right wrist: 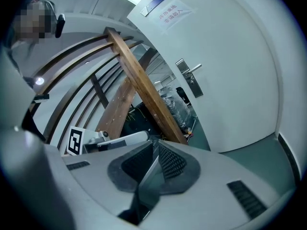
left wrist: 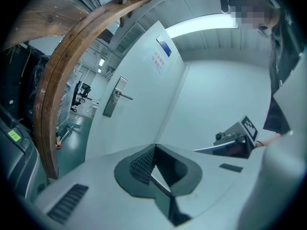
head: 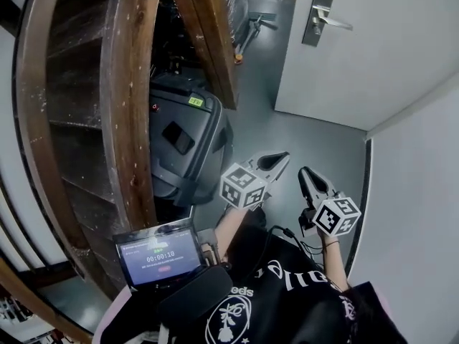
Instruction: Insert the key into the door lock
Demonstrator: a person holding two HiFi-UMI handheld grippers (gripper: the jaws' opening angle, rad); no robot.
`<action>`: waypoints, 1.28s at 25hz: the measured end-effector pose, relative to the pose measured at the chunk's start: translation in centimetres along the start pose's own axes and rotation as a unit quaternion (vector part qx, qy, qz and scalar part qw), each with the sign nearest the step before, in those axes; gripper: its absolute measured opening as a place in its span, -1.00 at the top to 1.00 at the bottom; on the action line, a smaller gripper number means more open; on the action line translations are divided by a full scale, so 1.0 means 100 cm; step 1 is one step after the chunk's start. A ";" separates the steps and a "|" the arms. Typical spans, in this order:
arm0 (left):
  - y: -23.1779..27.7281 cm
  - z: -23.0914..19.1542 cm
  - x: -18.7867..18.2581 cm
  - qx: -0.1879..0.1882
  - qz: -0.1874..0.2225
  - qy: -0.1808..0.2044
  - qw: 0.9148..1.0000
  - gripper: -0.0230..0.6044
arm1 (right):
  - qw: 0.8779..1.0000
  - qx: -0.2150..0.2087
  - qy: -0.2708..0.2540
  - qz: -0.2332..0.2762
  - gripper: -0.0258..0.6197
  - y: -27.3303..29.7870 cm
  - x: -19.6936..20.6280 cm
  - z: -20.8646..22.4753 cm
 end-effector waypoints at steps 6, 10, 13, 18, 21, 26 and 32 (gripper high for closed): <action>0.004 0.079 0.032 0.018 -0.028 0.014 0.999 0.91 | 1.000 0.009 0.012 0.014 0.81 -0.072 0.008 0.020; -0.004 0.122 0.055 0.011 -0.044 0.034 0.998 0.91 | 0.999 0.006 0.013 0.031 0.81 -0.114 0.011 0.021; -0.013 0.151 0.069 -0.004 -0.028 0.013 1.000 0.91 | 0.999 0.002 0.010 0.034 0.81 -0.149 0.020 0.018; -0.033 0.202 0.097 -0.012 -0.024 0.009 1.000 0.91 | 0.999 0.008 0.013 0.028 0.81 -0.204 0.043 0.021; -0.045 0.223 0.109 -0.020 -0.019 0.005 1.000 0.91 | 1.000 0.007 0.011 0.023 0.81 -0.226 0.054 0.020; -0.055 0.250 0.119 -0.029 -0.011 0.000 1.000 0.91 | 1.000 -0.004 0.011 0.014 0.81 -0.255 0.062 0.015; -0.063 0.269 0.118 -0.041 0.000 0.002 0.999 0.91 | 1.000 -0.022 0.002 0.013 0.81 -0.271 0.061 0.007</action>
Point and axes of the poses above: the fingertips, and each gripper's own axes: y forward along the fingers, z to its right, x out of its underside, the point moved 2 cm from there along -y, backward along the fingers, and after that the axes turned 8 degrees about z, right-handed, at the moved point
